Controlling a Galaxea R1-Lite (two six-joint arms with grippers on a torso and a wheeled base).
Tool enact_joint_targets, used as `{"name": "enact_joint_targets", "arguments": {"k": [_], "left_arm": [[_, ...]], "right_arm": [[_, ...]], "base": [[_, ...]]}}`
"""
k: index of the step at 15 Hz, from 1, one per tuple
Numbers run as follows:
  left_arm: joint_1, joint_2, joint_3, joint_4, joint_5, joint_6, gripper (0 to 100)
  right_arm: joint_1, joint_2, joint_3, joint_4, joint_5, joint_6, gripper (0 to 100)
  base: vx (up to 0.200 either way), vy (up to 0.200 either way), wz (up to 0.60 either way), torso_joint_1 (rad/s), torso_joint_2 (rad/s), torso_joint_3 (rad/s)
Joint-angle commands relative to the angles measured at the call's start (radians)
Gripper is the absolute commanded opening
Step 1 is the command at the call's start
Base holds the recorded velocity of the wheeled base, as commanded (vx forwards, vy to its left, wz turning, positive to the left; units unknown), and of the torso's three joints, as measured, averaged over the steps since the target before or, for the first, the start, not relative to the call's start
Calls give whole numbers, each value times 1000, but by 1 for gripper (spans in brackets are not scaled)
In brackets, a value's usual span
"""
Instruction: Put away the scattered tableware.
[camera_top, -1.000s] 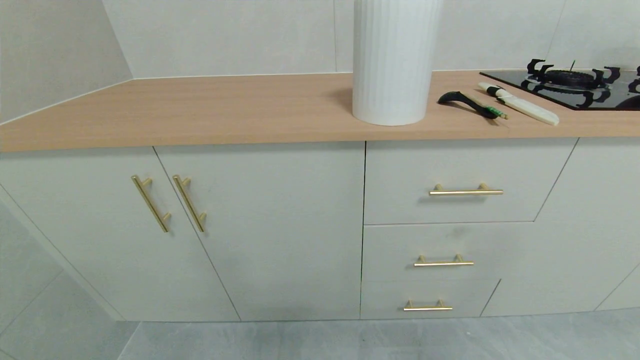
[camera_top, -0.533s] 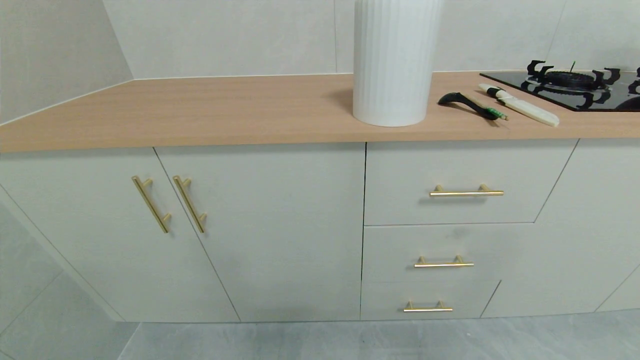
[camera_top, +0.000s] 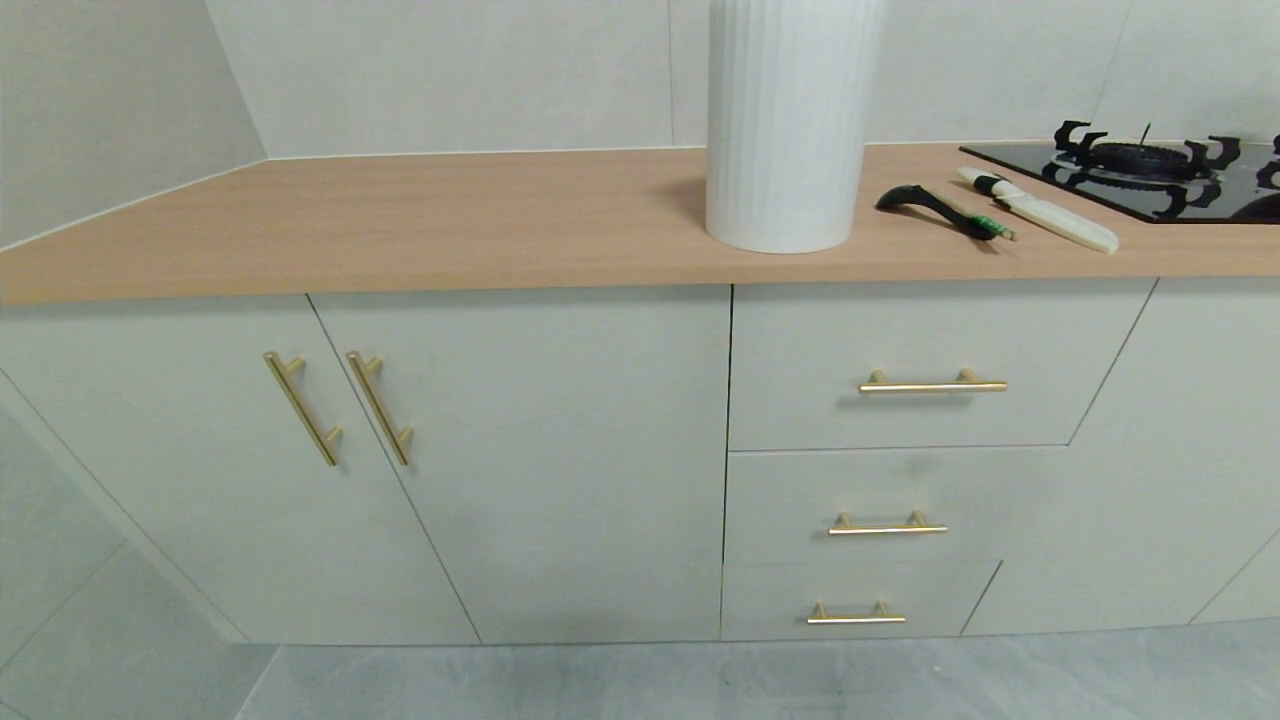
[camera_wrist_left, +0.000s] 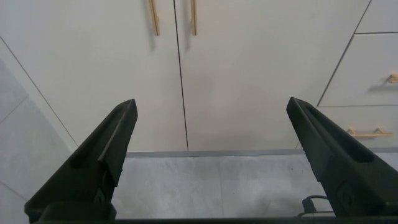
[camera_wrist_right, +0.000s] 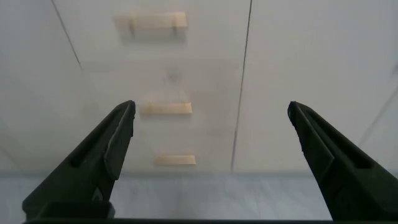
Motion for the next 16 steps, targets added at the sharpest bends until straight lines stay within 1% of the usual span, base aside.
{"name": "enact_joint_targets", "arguments": {"k": [1,3,5,7,8,9,10,16], "left_arm": [[0,2,0,0,0,0,100],[0,2,0,0,-1,0,100],[0,2,0,0,0,0,100],[0,2,0,0,-1,0,100],[0,2,0,0,0,0,100],[0,2,0,0,0,0,100],[0,2,0,0,0,0,100],[0,2,0,0,0,0,100]], "right_arm": [[31,91,-47,2,29,10,100],[68,157,-49,2,53,12,100],[100,330,-61,-3,72,12,100],[100,471,-112,-4,111,10,100],[100,574,-162,-6,134,12,100],[100,602,-178,-6,138,12,100],[102,715,-221,-21,141,10,100],[102,1112,-310,-149,144,-39,100]], "base": [[0,0,0,0,0,0],[0,0,0,0,0,0],[0,0,0,0,0,0],[0,0,0,0,0,0],[0,0,0,0,0,0],[0,0,0,0,0,0],[0,0,0,0,0,0],[0,0,0,0,0,0]]}}
